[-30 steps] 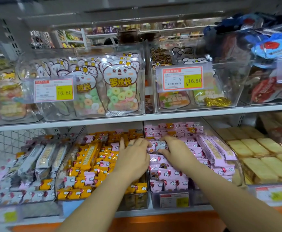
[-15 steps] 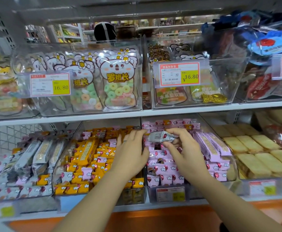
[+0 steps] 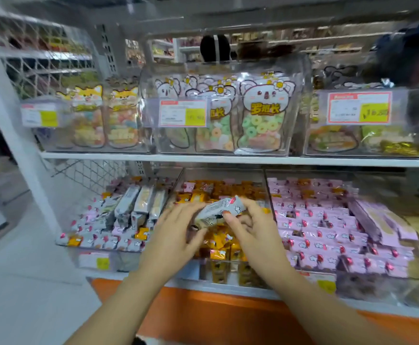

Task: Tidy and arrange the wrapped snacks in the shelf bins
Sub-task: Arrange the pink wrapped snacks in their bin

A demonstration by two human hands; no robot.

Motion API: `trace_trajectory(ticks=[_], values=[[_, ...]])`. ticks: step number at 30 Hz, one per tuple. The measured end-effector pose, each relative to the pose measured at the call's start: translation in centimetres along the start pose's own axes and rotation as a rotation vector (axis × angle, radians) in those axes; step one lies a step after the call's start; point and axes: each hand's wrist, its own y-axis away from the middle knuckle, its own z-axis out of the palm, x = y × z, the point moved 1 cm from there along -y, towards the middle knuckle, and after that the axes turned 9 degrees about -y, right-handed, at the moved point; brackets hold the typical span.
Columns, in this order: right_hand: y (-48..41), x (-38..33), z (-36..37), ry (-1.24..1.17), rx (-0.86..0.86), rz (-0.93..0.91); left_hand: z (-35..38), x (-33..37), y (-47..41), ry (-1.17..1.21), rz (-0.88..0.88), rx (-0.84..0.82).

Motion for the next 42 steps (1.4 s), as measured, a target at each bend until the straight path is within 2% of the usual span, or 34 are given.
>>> trace_trajectory(ticks=[3, 7, 11, 13, 17, 21, 29, 34, 38, 42], values=[[-1.0, 0.2, 3.3, 0.065, -0.050, 0.042, -1.9, -3.0, 1.8, -0.046, -0.089, 0.049], [-2.4, 0.3, 7.1, 0.175, -0.143, 0.057, -3.9, -6.9, 3.7, 0.025, -0.321, 0.137], [-3.7, 1.0, 9.6, 0.479, -0.313, -0.008, -5.1, -9.9, 4.3, 0.078, -0.534, 0.258], [-4.2, 1.3, 10.7, 0.558, -0.377, -0.029, -5.5, -11.7, 4.4, 0.068, -0.630, 0.295], [-4.6, 1.6, 12.2, 0.662, -0.431, -0.044, -5.7, -15.2, 4.0, 0.085, -0.790, 0.314], [-4.9, 2.2, 12.6, 0.708, -0.432, -0.030, -5.3, -18.0, 2.7, 0.057, -0.846, 0.260], [-5.3, 2.5, 12.5, 0.720, -0.450, -0.025, -3.5, -18.9, 1.4, 0.005, -0.790, 0.069], [-5.2, 2.3, 12.3, 0.708, -0.460, -0.039, -3.8, -17.8, 1.8, -0.029, -0.791, 0.083], [-4.7, 1.6, 11.3, 0.667, -0.447, -0.074, -4.5, -14.6, 1.5, -0.058, -0.617, 0.236], [-3.9, 0.8, 8.9, 0.607, -0.370, -0.104, -4.2, -9.0, 0.9, 0.037, -0.354, 0.226]])
